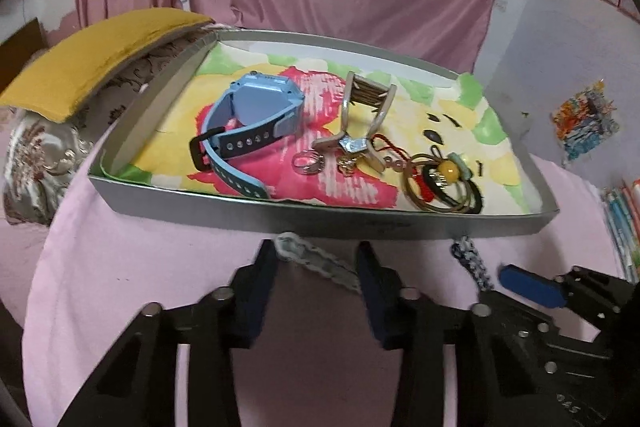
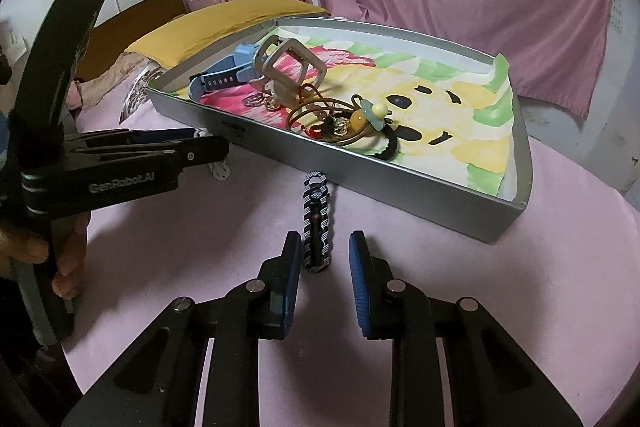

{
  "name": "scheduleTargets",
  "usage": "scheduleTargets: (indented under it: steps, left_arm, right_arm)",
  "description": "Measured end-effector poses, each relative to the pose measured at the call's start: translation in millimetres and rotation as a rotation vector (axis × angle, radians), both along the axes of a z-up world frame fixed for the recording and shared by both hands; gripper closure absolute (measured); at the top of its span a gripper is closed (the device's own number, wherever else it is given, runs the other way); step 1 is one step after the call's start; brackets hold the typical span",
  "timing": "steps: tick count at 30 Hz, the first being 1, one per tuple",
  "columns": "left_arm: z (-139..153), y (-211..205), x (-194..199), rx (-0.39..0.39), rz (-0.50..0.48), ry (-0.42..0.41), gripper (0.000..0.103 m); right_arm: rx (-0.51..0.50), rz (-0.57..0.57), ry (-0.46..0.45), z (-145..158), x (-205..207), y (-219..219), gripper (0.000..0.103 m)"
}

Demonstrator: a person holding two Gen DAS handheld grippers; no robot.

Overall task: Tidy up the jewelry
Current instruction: 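Grasp the beaded bracelet with the right tool while the left tool grasps the chain bracelet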

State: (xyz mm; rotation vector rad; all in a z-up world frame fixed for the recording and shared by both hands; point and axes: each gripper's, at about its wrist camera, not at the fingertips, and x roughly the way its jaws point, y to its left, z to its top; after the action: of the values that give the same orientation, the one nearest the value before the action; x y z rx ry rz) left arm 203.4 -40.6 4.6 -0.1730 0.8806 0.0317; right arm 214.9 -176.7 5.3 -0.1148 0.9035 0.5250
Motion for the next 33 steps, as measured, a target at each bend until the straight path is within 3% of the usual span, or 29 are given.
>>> scheduleTargets:
  steps: [6, 22, 33]
  left_arm:
    - [-1, 10, -8, -0.031, -0.027, -0.019, 0.076]
    - [0, 37, -25, -0.084, -0.197, 0.008, 0.078]
    - [0, 40, -13, -0.118, -0.192, 0.003, 0.076]
  right_arm:
    - [-0.013, 0.012, -0.007, 0, -3, 4, 0.082]
    - [0.006, 0.047, 0.0, 2, 8, 26, 0.081]
    - [0.022, 0.05, 0.008, 2, 8, 27, 0.081]
